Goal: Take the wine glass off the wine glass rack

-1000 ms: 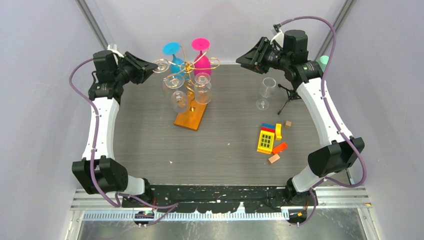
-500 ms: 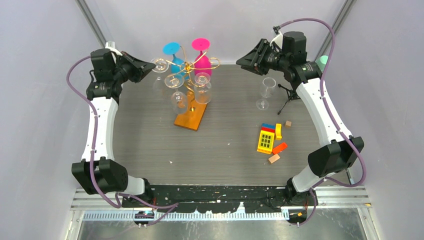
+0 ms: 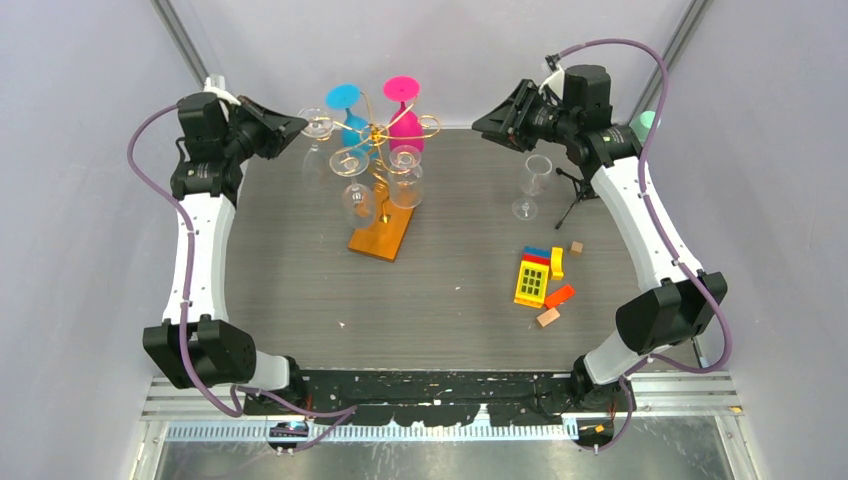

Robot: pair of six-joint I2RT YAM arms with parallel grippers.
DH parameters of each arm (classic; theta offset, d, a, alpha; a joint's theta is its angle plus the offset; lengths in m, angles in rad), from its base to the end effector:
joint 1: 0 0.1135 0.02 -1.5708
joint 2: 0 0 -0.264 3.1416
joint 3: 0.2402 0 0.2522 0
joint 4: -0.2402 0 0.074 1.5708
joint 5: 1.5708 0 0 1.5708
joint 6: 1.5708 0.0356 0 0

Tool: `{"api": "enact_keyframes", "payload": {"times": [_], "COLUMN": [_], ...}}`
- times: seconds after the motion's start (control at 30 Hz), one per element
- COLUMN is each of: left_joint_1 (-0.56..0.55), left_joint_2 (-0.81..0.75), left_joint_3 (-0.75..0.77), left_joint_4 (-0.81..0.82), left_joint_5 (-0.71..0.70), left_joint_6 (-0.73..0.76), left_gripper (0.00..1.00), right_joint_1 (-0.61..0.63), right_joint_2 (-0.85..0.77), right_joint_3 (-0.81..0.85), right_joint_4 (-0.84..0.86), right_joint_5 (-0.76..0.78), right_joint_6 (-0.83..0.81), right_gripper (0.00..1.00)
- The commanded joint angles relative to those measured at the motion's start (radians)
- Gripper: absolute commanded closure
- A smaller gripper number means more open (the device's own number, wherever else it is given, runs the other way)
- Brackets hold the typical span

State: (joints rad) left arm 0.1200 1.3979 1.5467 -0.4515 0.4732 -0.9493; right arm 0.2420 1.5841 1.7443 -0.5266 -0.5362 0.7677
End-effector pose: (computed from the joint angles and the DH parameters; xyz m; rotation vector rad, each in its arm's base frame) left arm 0.3085 0.0209 0.4377 -0.6910 1.8403 -1.0006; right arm 0.3388 0.1024 0.4383 0.1578 2.0664 1.1667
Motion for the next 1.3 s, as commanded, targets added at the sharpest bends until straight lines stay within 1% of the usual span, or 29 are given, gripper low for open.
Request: {"api": "enact_keyframes", "payload": {"times": [0.0, 0.17, 0.3, 0.4, 0.7, 0.8, 0.87, 1.0, 1.07, 1.17, 1.27], "left_joint_1": [0.007, 0.006, -0.008, -0.024, -0.029, -0.029, -0.029, -0.028, -0.028, -0.028, -0.028], "left_joint_2": [-0.009, 0.026, 0.051, 0.063, -0.001, -0.034, -0.056, -0.108, -0.138, -0.179, -0.203], "left_joint_3": [0.053, 0.069, 0.068, 0.078, 0.044, 0.036, 0.033, 0.029, 0.019, 0.014, 0.001], "left_joint_4": [0.148, 0.189, 0.236, 0.243, 0.215, 0.153, 0.115, 0.046, 0.024, -0.017, -0.028], "left_joint_5": [-0.017, -0.005, 0.041, 0.076, 0.154, 0.136, 0.119, 0.038, 0.001, -0.045, -0.052], "left_joint_6": [-0.04, -0.062, -0.081, -0.093, -0.127, -0.11, -0.092, -0.061, -0.057, -0.054, -0.053], "left_gripper": [1.0, 1.0, 1.0, 1.0, 1.0, 1.0, 1.0, 1.0, 1.0, 1.0, 1.0], "right_joint_1": [-0.001, -0.001, -0.001, -0.001, -0.001, -0.001, -0.002, -0.001, -0.001, -0.001, -0.001], "right_joint_2": [-0.041, -0.045, -0.048, -0.053, -0.063, -0.06, -0.062, -0.092, -0.108, -0.122, -0.135], "right_joint_3": [0.002, -0.001, -0.003, -0.008, -0.014, -0.011, -0.01, -0.024, -0.041, -0.048, -0.059], "right_joint_4": [0.055, 0.056, 0.055, 0.054, 0.053, 0.055, 0.058, 0.071, 0.076, 0.077, 0.082], "right_joint_5": [0.002, 0.004, -0.008, -0.021, -0.02, -0.025, -0.036, -0.062, -0.069, -0.082, -0.087], "right_joint_6": [0.014, 0.014, 0.008, 0.005, 0.002, 0.003, 0.003, 0.003, -0.001, -0.007, -0.005], "right_gripper": [0.58, 0.58, 0.58, 0.58, 0.56, 0.54, 0.51, 0.43, 0.4, 0.39, 0.38]}}
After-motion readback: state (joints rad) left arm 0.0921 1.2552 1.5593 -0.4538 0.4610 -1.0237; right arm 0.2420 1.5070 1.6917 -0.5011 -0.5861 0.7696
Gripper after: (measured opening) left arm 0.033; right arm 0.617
